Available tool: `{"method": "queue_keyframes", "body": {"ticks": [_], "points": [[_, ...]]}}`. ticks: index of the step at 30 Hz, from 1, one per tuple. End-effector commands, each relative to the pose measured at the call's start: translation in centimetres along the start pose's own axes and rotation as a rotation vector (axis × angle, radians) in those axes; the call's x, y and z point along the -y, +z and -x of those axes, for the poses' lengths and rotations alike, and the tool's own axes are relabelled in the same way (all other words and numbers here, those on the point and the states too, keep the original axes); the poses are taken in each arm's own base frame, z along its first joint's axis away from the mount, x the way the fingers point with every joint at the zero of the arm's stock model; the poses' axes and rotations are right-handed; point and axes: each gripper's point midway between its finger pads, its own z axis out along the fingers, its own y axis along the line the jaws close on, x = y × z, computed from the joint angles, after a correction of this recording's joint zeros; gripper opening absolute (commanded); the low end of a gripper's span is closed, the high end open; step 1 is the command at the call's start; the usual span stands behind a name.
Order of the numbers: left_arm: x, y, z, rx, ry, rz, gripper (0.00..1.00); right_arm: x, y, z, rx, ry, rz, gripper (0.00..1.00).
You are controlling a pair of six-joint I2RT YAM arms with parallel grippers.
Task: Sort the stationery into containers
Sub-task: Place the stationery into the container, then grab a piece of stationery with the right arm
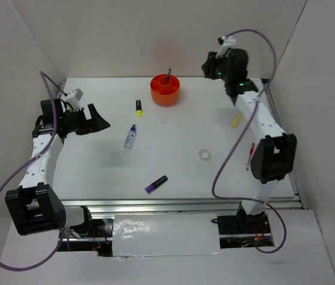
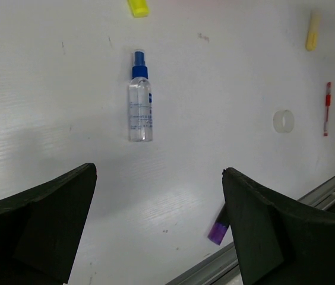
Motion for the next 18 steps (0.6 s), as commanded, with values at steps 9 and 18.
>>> {"method": "queue_keyframes", "body": {"ticks": [9,18], "points": [[2.0,0.3,-1.4,-0.052,0.243,0.053,0.99,15.9,-23.0,-10.0,-0.671,0.076,-0.355,0.40],[3.2,1.1,-1.6,-0.014,0.238,0.041,0.99,16.8,-29.8,-20.8,-0.991,0.385,-0.436,0.41]]}}
